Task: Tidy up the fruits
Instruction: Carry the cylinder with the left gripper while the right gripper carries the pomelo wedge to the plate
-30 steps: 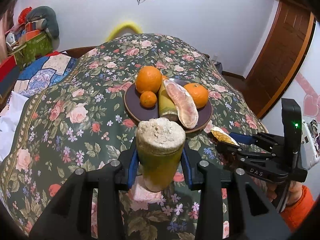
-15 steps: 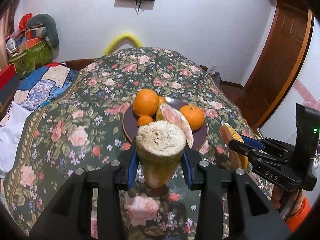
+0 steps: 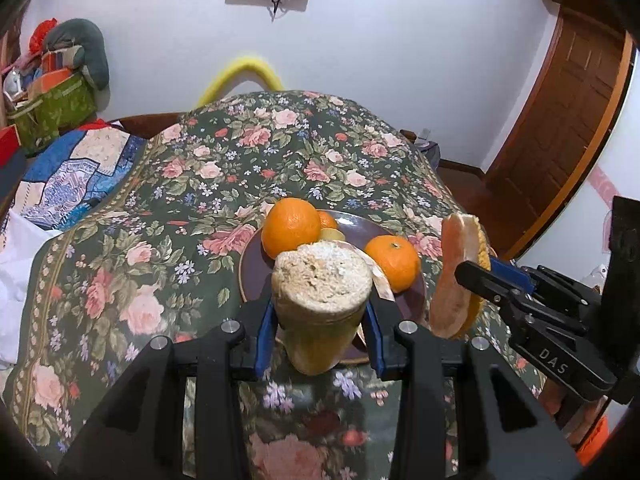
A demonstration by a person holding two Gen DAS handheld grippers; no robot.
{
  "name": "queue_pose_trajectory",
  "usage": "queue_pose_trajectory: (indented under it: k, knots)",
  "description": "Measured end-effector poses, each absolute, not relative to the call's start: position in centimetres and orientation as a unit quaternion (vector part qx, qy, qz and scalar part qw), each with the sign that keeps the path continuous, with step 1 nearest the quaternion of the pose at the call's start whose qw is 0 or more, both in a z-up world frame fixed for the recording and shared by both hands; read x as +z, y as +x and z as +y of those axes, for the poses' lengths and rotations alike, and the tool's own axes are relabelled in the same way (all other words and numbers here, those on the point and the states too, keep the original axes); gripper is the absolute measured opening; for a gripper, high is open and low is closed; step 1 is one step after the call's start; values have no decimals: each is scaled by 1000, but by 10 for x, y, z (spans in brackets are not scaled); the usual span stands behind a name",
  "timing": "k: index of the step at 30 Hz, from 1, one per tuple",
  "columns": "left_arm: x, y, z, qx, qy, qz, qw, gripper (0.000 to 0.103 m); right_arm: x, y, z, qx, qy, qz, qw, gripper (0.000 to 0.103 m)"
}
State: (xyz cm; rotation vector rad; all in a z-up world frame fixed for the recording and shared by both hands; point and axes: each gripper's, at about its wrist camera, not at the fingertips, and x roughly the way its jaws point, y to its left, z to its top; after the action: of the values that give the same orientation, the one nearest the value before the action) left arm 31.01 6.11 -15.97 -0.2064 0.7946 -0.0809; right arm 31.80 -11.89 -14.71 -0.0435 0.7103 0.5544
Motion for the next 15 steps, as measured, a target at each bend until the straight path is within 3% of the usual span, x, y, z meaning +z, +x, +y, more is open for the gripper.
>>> queue_pose_trajectory:
  k: [15]
  knots:
    - [-190, 361, 60, -30, -84, 414, 906, 38, -164, 350, -82, 268, -29, 359, 894, 22]
